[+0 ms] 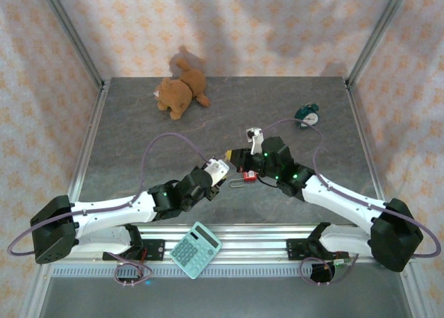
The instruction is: Unlock with the key
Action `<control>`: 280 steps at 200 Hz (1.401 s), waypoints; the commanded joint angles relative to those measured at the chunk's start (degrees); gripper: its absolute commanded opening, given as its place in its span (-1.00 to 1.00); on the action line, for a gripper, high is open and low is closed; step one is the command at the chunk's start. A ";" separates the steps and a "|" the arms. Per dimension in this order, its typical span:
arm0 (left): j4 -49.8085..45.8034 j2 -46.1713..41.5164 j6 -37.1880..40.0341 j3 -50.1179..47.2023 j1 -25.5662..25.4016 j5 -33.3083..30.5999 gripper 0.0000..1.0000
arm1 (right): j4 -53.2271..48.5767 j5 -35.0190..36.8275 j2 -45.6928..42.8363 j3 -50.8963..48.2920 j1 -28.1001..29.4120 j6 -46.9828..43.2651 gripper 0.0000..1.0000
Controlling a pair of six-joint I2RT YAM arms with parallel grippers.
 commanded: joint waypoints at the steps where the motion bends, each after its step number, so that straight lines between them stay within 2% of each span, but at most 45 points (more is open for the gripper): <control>1: 19.55 -0.71 -0.56 3.74 0.30 -2.17 -0.51 | -11.14 -1.67 0.63 -3.33 4.28 -2.28 -1.00; 37: 20.76 -0.17 -2.20 3.96 1.10 -1.48 -0.52 | -12.44 2.55 -0.35 -3.45 6.95 -3.66 -1.00; 82: 22.97 -0.36 -0.75 4.26 1.26 -0.95 -0.52 | -5.42 -1.26 0.80 -5.93 7.95 -1.60 -1.00; 120: 24.29 -1.26 -0.44 3.84 2.10 -0.53 -0.53 | -4.46 -2.65 0.37 -7.25 7.95 -1.62 -1.00; 174: 22.71 1.03 0.32 5.58 2.25 7.01 -0.53 | -7.59 -4.93 0.80 -4.68 7.95 -4.49 -1.00; 223: 22.22 -0.36 1.11 5.15 1.59 7.89 -0.53 | -8.97 -11.04 2.30 -3.19 3.54 -6.33 -1.00; 280: 23.54 -1.04 1.09 4.97 0.69 9.94 -0.55 | -9.01 -17.68 3.07 -2.30 1.36 -9.48 -1.00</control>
